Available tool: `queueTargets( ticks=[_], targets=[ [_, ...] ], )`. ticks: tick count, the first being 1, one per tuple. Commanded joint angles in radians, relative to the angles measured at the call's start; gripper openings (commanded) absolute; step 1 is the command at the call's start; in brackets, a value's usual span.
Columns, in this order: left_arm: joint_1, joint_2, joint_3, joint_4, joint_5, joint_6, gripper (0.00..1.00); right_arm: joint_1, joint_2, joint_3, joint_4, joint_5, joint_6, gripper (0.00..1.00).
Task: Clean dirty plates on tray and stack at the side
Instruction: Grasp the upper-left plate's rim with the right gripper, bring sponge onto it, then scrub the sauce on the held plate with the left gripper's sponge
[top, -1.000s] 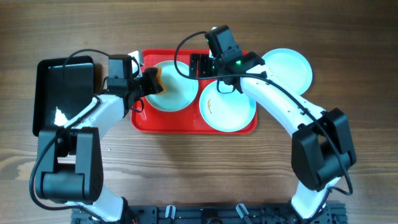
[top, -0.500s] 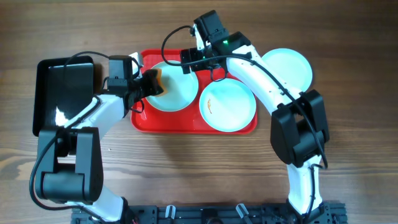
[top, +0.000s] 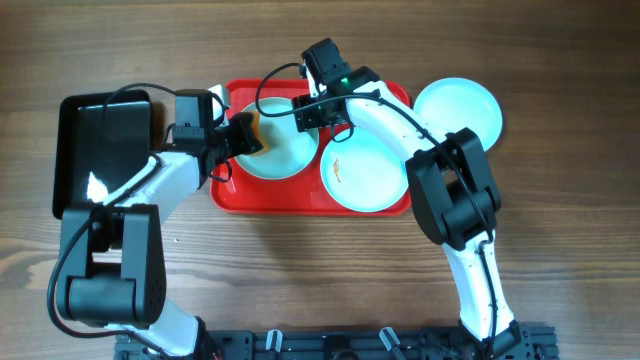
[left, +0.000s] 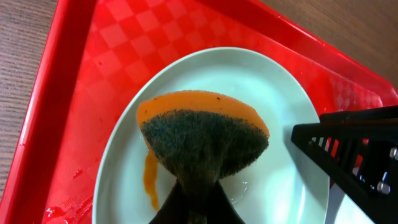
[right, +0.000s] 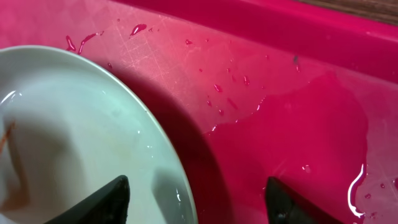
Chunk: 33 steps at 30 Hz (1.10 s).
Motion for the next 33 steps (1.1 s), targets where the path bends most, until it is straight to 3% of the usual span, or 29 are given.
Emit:
queueTargets(
  ticks=[1, 6, 11, 15, 17, 26, 33],
  targets=[
    [-0.004, 0.005, 0.002, -0.004, -0.005, -0.010, 0.04, 0.011, 0.040, 0.011, 0.004, 0.021, -0.009, 0.61],
    [-0.004, 0.005, 0.002, -0.003, -0.005, -0.010, 0.04, 0.013, 0.044, 0.011, -0.019, 0.021, 0.003, 0.22],
    [-0.004, 0.005, 0.002, 0.005, 0.015, -0.028, 0.04, 0.014, 0.044, 0.011, -0.046, 0.021, 0.013, 0.06],
    [-0.008, 0.005, 0.002, 0.057, 0.097, -0.053, 0.04, 0.014, 0.044, 0.011, -0.056, 0.021, 0.030, 0.04],
    [-0.016, 0.005, 0.002, 0.058, 0.096, -0.114, 0.04, 0.014, 0.044, 0.011, -0.054, 0.021, 0.030, 0.04],
    [-0.074, 0.056, 0.002, 0.099, 0.023, -0.114, 0.04, 0.015, 0.044, 0.011, -0.056, 0.020, 0.033, 0.05],
    [-0.073, 0.133, 0.002, 0.132, -0.217, -0.087, 0.04, 0.016, 0.044, 0.011, -0.061, 0.017, 0.032, 0.04]
  ],
)
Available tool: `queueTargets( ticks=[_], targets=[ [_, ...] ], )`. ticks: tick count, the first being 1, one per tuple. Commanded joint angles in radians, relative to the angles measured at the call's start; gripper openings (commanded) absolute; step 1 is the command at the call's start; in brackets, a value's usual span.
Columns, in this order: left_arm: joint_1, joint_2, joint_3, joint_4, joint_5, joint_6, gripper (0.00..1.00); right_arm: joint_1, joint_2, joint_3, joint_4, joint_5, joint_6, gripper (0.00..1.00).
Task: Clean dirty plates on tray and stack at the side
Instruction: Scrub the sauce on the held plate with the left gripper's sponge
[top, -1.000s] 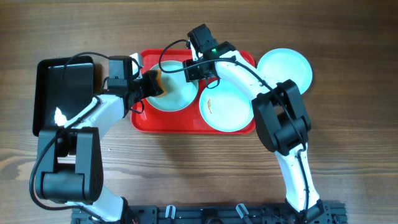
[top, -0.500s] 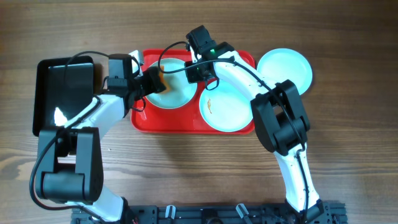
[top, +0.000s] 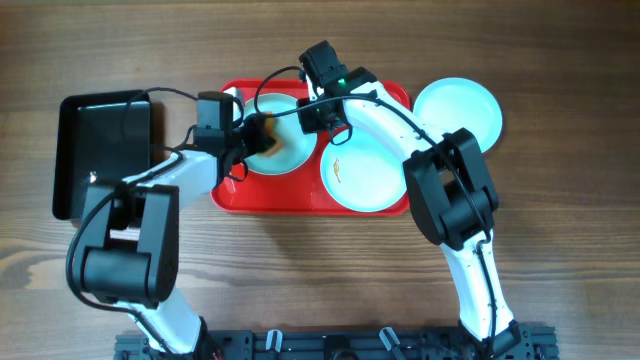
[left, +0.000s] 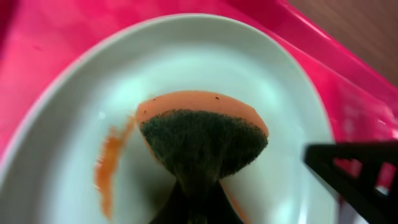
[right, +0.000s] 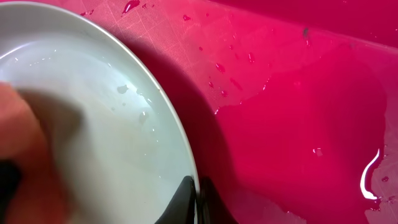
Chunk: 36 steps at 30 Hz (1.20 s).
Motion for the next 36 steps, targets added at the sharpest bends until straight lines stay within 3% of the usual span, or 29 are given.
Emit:
queueTargets(
  ticks=[1, 3, 7, 16, 23, 29, 36],
  targets=[
    [-0.002, 0.030, 0.002, -0.004, -0.186, 0.068, 0.04, 0.007, 0.034, 0.002, -0.019, 0.012, 0.005, 0.04],
    [-0.002, 0.030, 0.002, -0.019, -0.258, 0.126, 0.04, 0.007, 0.034, 0.002, -0.021, 0.012, 0.005, 0.04],
    [-0.002, 0.029, 0.002, -0.043, -0.422, 0.130, 0.04, 0.007, 0.034, 0.002, -0.024, 0.012, 0.005, 0.04],
    [-0.003, -0.142, 0.002, -0.050, -0.427, 0.126, 0.04, 0.007, 0.034, 0.002, -0.028, 0.016, 0.005, 0.04],
    [-0.003, -0.196, 0.002, -0.001, -0.221, 0.069, 0.04, 0.007, 0.034, 0.002, -0.024, 0.014, 0.006, 0.04],
    [-0.003, -0.094, 0.002, 0.051, -0.206, -0.010, 0.04, 0.007, 0.034, 0.002, -0.023, 0.012, 0.013, 0.04],
    [-0.003, 0.058, 0.002, 0.188, -0.142, -0.010, 0.04, 0.007, 0.034, 0.002, -0.023, 0.012, 0.013, 0.04]
  ],
)
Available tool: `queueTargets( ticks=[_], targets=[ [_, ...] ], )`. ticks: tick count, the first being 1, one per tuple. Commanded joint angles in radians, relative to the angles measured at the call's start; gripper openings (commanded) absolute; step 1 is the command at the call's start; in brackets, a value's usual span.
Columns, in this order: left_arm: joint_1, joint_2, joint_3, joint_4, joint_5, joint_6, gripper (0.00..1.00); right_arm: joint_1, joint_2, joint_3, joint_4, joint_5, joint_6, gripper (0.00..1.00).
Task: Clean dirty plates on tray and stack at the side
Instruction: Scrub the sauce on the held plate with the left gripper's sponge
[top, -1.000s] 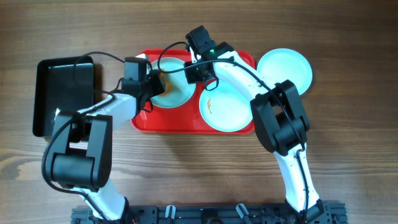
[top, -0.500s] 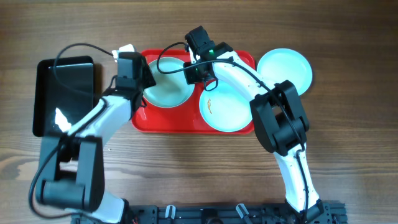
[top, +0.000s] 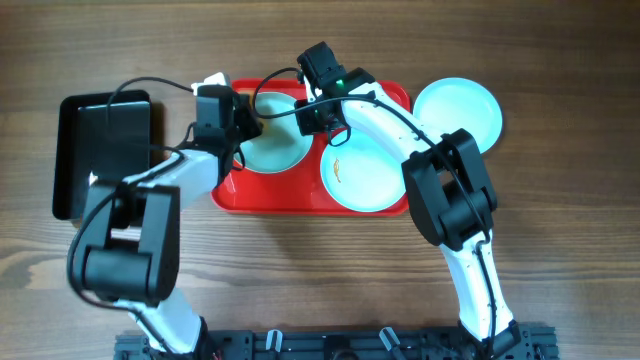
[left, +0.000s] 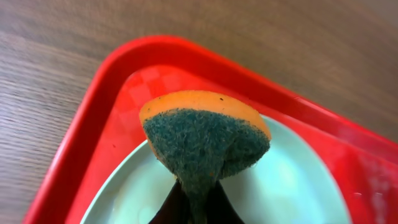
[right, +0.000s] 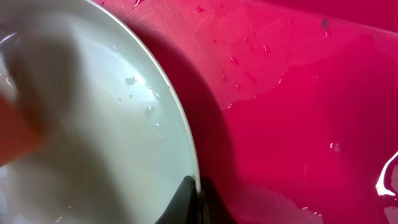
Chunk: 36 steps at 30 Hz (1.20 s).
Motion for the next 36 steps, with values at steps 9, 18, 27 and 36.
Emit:
queueTargets(
  ticks=[9, 18, 27, 36],
  targets=[
    [0.009, 0.100, -0.004, -0.043, -0.055, -0.009, 0.04, 0.001, 0.034, 0.000, -0.018, 0.027, -0.003, 0.04],
    [0.011, -0.018, -0.004, -0.296, -0.494, -0.010, 0.04, 0.000, 0.034, 0.000, -0.027, 0.088, -0.003, 0.04],
    [0.010, -0.252, -0.004, -0.346, -0.666, -0.009, 0.04, 0.000, 0.034, 0.000, -0.029, 0.087, -0.003, 0.04],
    [0.002, -0.381, -0.004, -0.418, -0.460, -0.014, 0.04, 0.001, 0.005, 0.001, -0.034, 0.064, -0.006, 0.04]
  ],
)
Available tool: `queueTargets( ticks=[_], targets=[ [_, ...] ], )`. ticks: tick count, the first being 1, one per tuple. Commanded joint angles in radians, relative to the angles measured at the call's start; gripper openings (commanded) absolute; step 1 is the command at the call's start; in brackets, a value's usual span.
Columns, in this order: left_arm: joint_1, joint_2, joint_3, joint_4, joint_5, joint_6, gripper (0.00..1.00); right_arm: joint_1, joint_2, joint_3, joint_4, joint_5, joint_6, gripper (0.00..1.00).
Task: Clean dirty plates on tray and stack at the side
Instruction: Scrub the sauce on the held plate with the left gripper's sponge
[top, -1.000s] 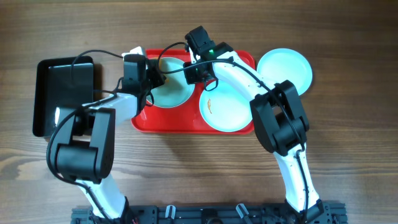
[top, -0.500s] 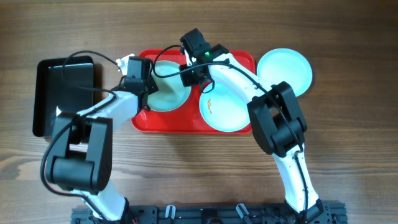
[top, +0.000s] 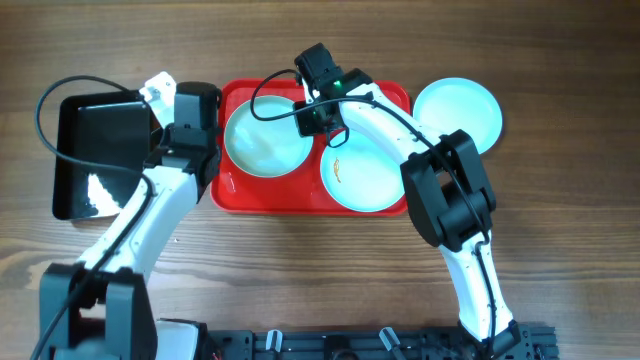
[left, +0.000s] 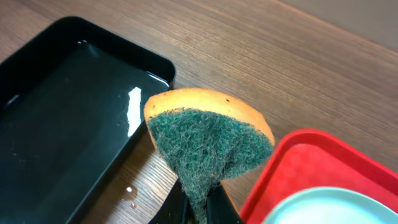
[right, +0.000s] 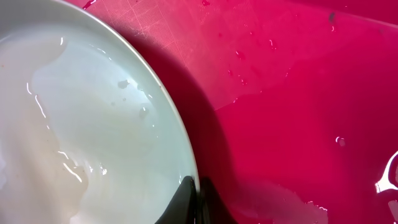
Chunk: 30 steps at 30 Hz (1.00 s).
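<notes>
On the red tray (top: 385, 95) lie two pale plates. The left plate (top: 268, 138) is wet and free of smears; my right gripper (top: 312, 117) is shut on its right rim (right: 186, 168). The right plate (top: 365, 172) carries an orange smear. A third plate (top: 458, 110) rests on the table right of the tray. My left gripper (left: 198, 208) is shut on an orange and green sponge (left: 208, 140), held over the wood between the tray's left edge (left: 273, 180) and the black tray (left: 56, 118).
The black tray (top: 100, 155) at the far left holds water. Drops of water lie on the wood beside it (left: 130, 193). Water pools on the red tray's floor (right: 298, 93).
My left gripper has moved left with the sponge, from over the left plate's top-left rim to the gap between the red tray and the black tray. The right gripper keeps its grip on the rim.
The sponge rested on the smeared left plate while my right gripper stood open around its rim. Then the right gripper was shut on the rim and the sponge lay mid-plate. Later the sponge was at the plate's far edge. Now it is off the tray and the plate looks clean.
</notes>
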Motion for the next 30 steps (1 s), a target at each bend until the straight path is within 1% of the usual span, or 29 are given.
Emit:
queueTargets(
  ticks=[1, 3, 5, 6, 8, 10, 13, 14, 17, 20, 25, 27, 30],
  targets=[
    [-0.005, -0.053, -0.009, -0.061, 0.212, -0.003, 0.04, -0.008, -0.023, -0.002, -0.028, 0.054, -0.013, 0.04],
    [-0.005, -0.061, -0.009, -0.095, 0.343, -0.003, 0.04, -0.009, -0.065, -0.002, -0.035, 0.064, -0.013, 0.04],
    [-0.005, -0.060, -0.009, -0.109, 0.533, -0.003, 0.04, -0.008, -0.110, -0.002, -0.043, 0.064, -0.012, 0.04],
    [-0.005, -0.060, -0.009, -0.109, 0.597, -0.003, 0.04, -0.007, -0.113, -0.002, -0.045, 0.064, -0.008, 0.04],
    [-0.005, -0.060, -0.009, -0.098, 0.698, -0.003, 0.04, -0.006, -0.111, -0.004, -0.046, 0.063, -0.001, 0.04],
    [-0.011, -0.054, -0.009, -0.078, 0.749, -0.003, 0.04, -0.006, -0.108, -0.014, -0.046, 0.063, 0.000, 0.04],
    [-0.023, -0.025, -0.009, -0.065, 0.748, -0.004, 0.04, -0.006, -0.108, -0.028, -0.046, 0.063, 0.002, 0.04],
    [-0.023, 0.016, -0.009, -0.050, 0.748, -0.033, 0.04, -0.005, -0.108, -0.035, -0.046, 0.064, 0.002, 0.04],
    [-0.023, 0.093, -0.009, -0.003, 0.748, -0.065, 0.04, -0.004, -0.107, -0.038, -0.045, 0.063, 0.003, 0.04],
    [-0.023, 0.194, -0.009, 0.077, 0.748, -0.067, 0.04, -0.001, -0.098, -0.038, -0.042, 0.063, 0.022, 0.04],
    [-0.023, 0.292, -0.009, 0.144, 0.746, -0.053, 0.04, -0.001, -0.079, -0.038, -0.042, 0.063, 0.022, 0.04],
    [-0.023, 0.313, -0.009, 0.133, 0.684, -0.051, 0.04, -0.001, -0.072, -0.038, -0.041, 0.063, 0.021, 0.04],
    [-0.022, 0.317, -0.009, 0.076, 0.499, -0.011, 0.04, -0.001, -0.068, -0.038, -0.041, 0.064, 0.021, 0.04]
  ],
)
